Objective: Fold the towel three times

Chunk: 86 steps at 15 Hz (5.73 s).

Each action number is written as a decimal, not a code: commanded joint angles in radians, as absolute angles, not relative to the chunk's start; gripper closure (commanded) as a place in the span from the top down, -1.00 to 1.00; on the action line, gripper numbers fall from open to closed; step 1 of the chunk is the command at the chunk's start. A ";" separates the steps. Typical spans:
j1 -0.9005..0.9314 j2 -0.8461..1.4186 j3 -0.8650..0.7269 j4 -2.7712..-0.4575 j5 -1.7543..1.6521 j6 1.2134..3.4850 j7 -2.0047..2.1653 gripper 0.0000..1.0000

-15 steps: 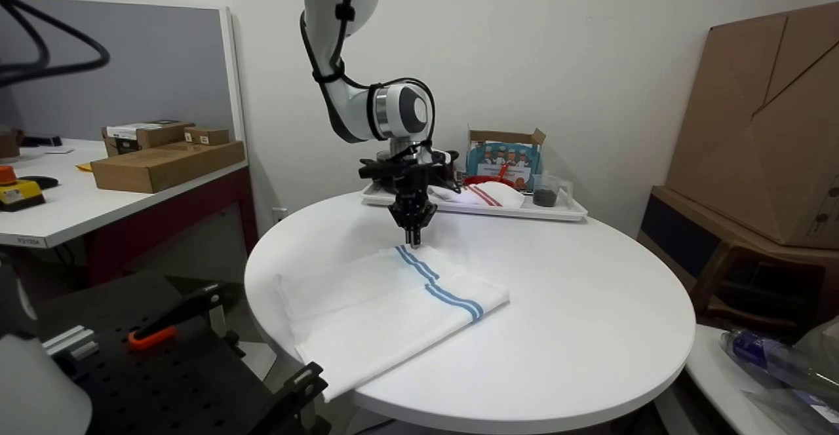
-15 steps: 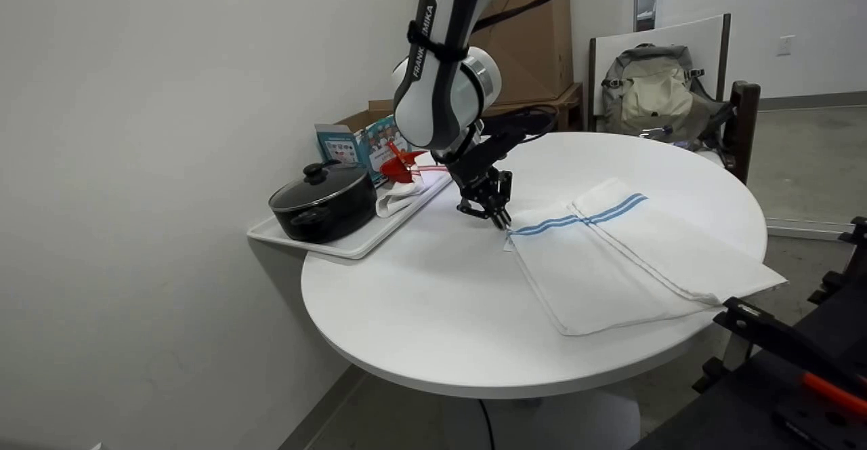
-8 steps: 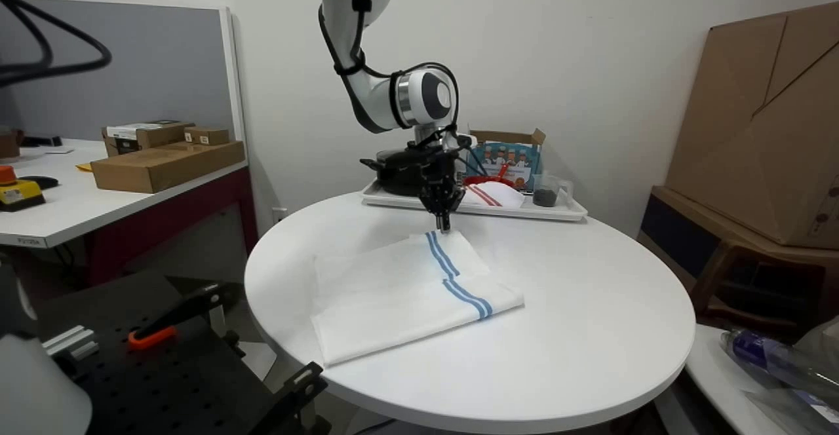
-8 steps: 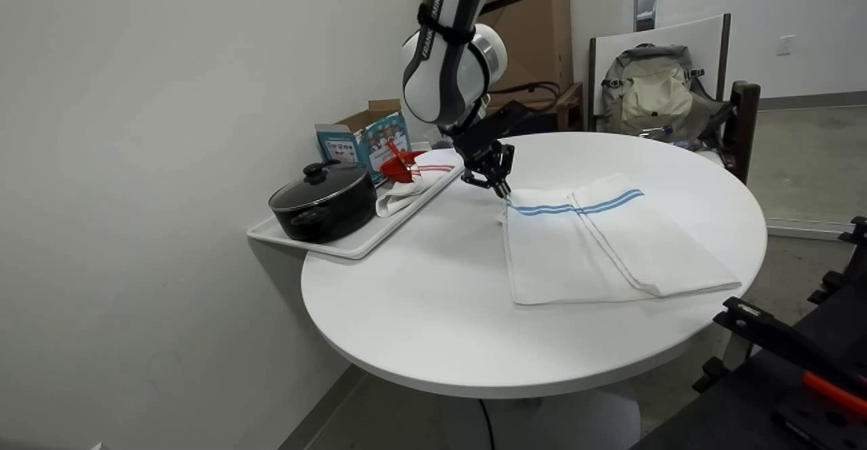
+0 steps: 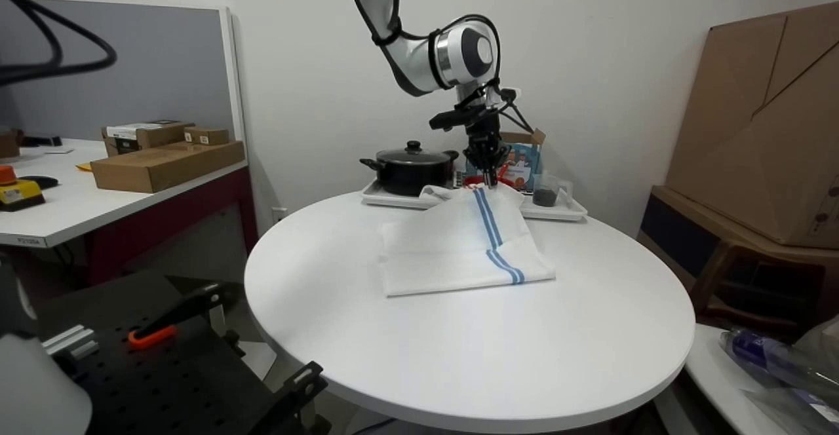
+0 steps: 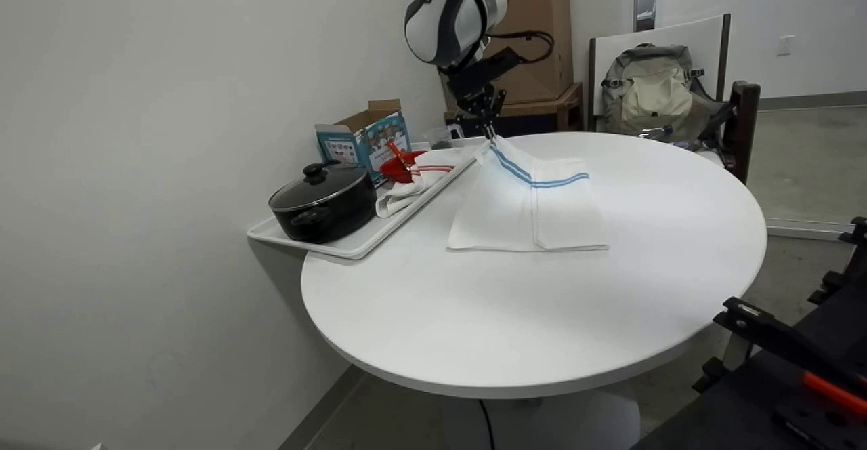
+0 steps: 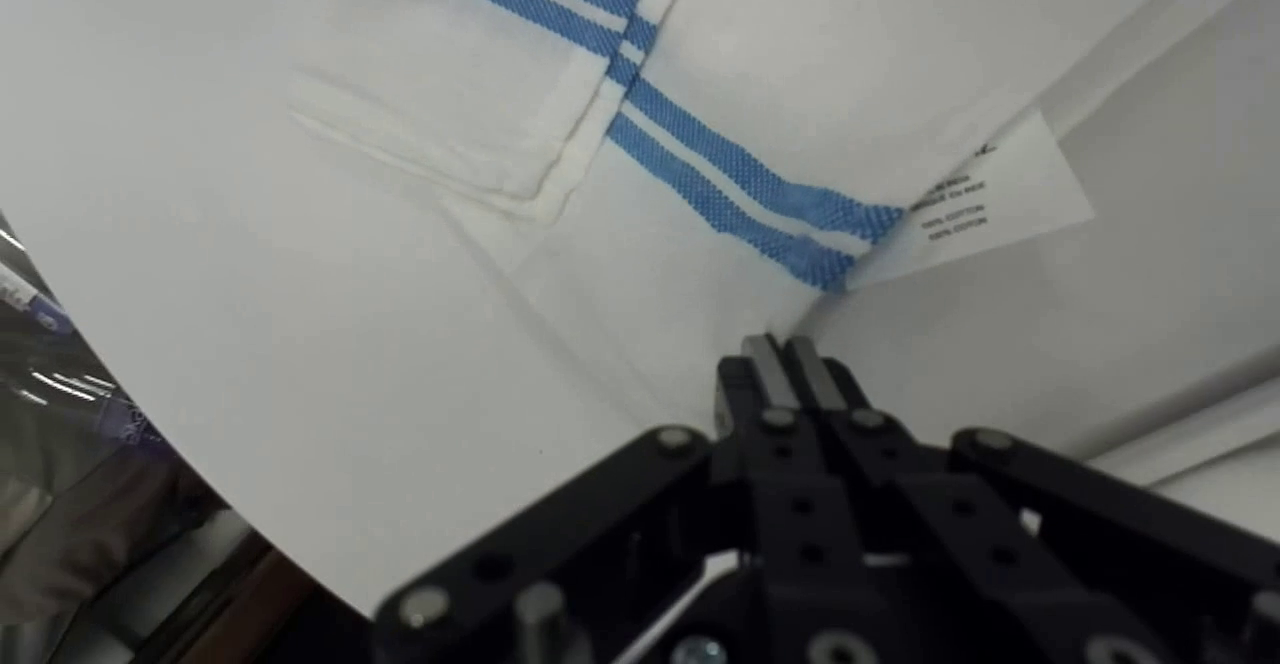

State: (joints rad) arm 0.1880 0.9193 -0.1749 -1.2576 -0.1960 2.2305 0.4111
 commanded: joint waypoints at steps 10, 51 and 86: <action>0.044 0.715 -0.078 -1.458 -0.128 2.156 0.159 -0.99; -0.070 0.645 -0.161 -1.905 -0.637 2.170 -0.148 0.44; -0.366 0.687 -0.131 -1.377 0.011 1.800 -0.296 1.00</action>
